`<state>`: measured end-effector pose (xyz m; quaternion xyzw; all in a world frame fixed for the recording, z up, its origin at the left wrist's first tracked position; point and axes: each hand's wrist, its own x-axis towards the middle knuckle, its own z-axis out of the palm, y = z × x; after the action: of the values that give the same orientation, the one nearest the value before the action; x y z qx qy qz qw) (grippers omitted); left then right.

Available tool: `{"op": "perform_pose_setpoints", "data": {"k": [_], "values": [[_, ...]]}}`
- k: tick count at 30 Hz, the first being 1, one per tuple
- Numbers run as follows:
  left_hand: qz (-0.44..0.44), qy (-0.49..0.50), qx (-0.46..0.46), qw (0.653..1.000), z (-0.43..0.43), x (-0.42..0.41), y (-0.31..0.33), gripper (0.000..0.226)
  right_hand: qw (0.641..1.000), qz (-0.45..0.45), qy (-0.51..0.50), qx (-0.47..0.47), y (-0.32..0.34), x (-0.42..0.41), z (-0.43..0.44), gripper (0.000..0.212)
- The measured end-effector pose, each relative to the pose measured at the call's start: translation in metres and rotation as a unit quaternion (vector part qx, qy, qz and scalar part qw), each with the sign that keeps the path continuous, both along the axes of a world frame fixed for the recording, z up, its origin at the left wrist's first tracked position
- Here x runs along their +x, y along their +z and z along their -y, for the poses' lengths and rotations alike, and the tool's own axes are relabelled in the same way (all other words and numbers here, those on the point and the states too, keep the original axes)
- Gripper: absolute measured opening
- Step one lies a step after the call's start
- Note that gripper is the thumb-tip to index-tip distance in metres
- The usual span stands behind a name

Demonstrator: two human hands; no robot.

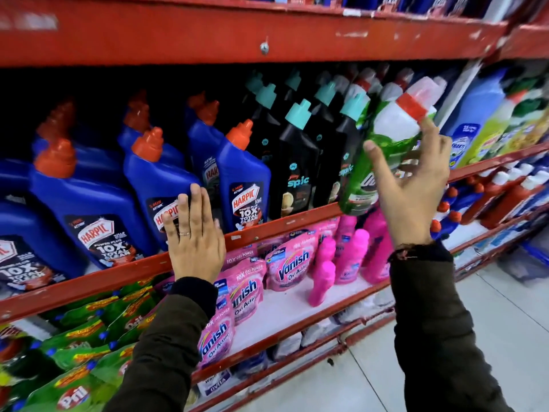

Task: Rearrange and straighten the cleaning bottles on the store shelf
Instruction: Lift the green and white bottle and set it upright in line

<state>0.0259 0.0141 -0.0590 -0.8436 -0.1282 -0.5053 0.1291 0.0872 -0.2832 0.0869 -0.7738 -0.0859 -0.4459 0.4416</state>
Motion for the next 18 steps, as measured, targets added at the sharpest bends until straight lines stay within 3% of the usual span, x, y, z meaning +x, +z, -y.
{"op": "perform_pose_setpoints", "data": {"k": [18], "values": [[0.021, -0.019, 0.009, 1.0, -0.002, 0.005, -0.002, 0.077, 0.997, -0.024, 0.028, 0.063, -0.015, 0.088, 0.013, 0.071]]}}
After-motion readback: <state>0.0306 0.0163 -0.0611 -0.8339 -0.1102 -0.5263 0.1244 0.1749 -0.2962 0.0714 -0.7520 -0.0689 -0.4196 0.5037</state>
